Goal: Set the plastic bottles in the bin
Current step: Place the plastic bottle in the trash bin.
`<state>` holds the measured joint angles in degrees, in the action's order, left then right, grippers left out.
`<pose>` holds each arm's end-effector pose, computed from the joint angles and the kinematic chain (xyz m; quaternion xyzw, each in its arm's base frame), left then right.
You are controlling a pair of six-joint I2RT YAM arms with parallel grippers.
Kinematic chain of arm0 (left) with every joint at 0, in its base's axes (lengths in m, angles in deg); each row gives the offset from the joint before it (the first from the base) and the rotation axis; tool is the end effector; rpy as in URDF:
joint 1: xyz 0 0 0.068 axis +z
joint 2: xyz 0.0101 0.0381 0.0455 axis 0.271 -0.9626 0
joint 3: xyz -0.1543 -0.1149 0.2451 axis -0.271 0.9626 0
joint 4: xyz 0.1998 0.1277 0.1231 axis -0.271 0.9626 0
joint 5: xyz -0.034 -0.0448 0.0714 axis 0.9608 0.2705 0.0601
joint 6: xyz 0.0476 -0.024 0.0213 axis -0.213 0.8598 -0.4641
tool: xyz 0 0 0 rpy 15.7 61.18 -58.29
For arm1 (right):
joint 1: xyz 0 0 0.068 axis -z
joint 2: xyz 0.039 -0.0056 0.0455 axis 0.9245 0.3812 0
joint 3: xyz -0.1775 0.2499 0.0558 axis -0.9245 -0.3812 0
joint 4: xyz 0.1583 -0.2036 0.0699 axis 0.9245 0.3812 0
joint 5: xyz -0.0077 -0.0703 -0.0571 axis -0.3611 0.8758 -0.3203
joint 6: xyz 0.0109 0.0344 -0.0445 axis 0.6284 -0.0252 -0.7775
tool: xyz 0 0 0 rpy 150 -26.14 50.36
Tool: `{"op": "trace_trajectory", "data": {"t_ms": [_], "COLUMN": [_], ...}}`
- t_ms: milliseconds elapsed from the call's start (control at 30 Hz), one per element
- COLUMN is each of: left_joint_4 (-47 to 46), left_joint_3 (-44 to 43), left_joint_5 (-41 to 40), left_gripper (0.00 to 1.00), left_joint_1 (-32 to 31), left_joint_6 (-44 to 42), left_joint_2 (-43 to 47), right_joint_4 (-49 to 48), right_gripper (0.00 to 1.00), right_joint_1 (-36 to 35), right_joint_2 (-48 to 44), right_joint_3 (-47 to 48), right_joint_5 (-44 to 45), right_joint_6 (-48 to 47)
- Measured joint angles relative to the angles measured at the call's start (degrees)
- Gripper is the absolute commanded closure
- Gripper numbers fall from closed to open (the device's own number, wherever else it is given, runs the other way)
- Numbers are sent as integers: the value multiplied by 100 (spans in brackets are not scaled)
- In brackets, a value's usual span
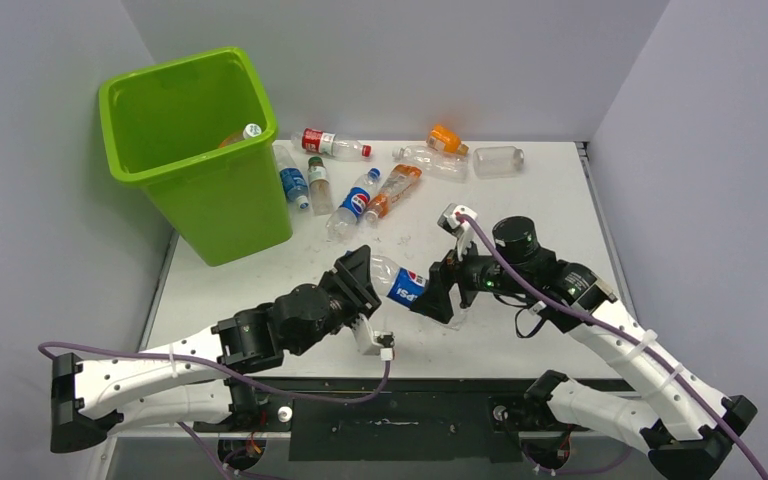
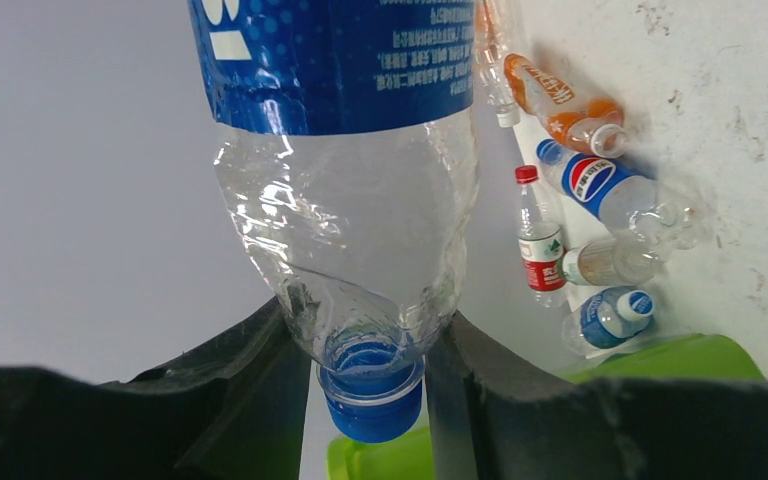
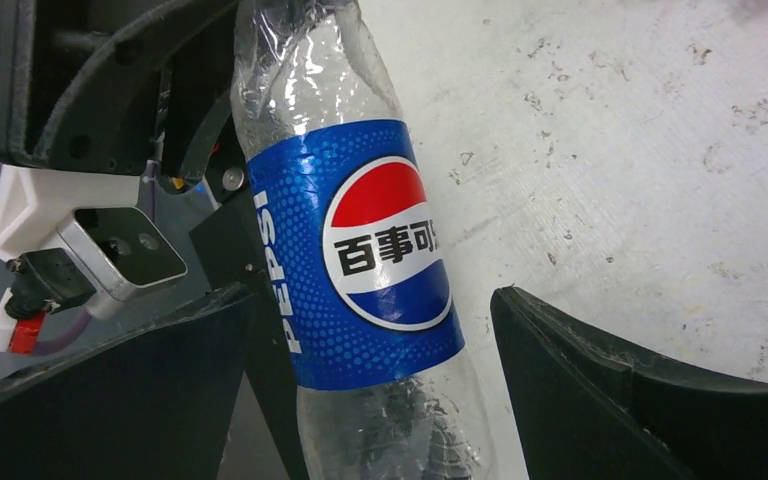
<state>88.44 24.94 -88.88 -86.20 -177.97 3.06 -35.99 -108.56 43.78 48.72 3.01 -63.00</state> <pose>0.0805 -0.1726 0.3463 0.7529 0.2508 0.2923 0.5337 0.1206 0.1329 0.3967 -0.3402 0.7741 0.4264 0.3214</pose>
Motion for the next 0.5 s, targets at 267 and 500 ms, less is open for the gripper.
{"op": "trace_trajectory", "data": {"t_ms": [267, 500], "left_joint_4": [39, 138], "left_joint_3": [-299, -302], "left_joint_5": [4, 26], "left_gripper": [100, 51], "left_joint_1": [-31, -31], "left_joint_6": [-393, -411], "left_joint_2": [-101, -136], "right_joint_4": [-247, -400], "right_gripper": [12, 55], "right_joint_1": [0, -28], "right_joint_2": [122, 229], "right_joint_3": [-398, -527], "right_joint_5": [-446, -476], "right_joint_6": [46, 59]}}
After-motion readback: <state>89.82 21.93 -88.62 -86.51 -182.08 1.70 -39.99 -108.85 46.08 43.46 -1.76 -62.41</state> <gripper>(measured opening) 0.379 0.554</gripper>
